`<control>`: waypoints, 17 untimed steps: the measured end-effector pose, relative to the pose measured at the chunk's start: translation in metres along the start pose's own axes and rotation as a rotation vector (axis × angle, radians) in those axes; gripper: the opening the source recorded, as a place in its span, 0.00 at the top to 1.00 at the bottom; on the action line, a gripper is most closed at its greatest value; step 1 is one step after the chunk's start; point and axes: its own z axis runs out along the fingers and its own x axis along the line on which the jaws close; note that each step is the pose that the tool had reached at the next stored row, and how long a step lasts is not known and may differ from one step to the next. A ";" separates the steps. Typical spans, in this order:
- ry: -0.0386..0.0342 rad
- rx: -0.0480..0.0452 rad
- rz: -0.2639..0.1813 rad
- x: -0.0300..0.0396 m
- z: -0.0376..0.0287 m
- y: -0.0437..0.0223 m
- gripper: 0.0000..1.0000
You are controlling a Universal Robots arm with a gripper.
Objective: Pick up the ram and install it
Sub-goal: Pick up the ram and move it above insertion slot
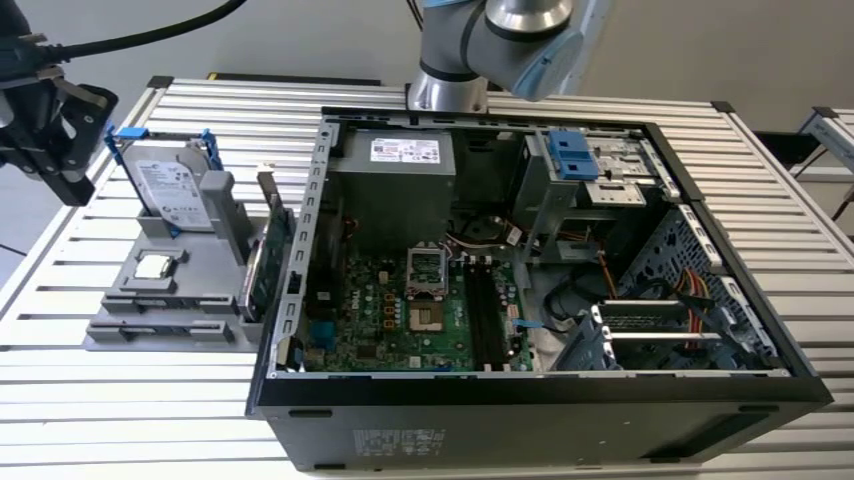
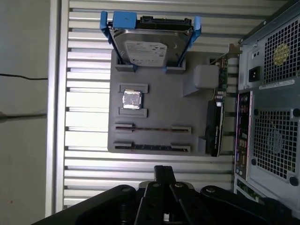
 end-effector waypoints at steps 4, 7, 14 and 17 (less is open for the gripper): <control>0.0017 -0.0005 -0.032 0.0000 -0.0001 0.0000 1.00; 0.0027 -0.0010 -0.056 0.0000 0.0000 0.0000 1.00; 0.0054 -0.0019 -0.109 0.0000 0.0000 0.0000 1.00; 0.0066 -0.0023 -0.134 0.0000 0.0000 0.0000 1.00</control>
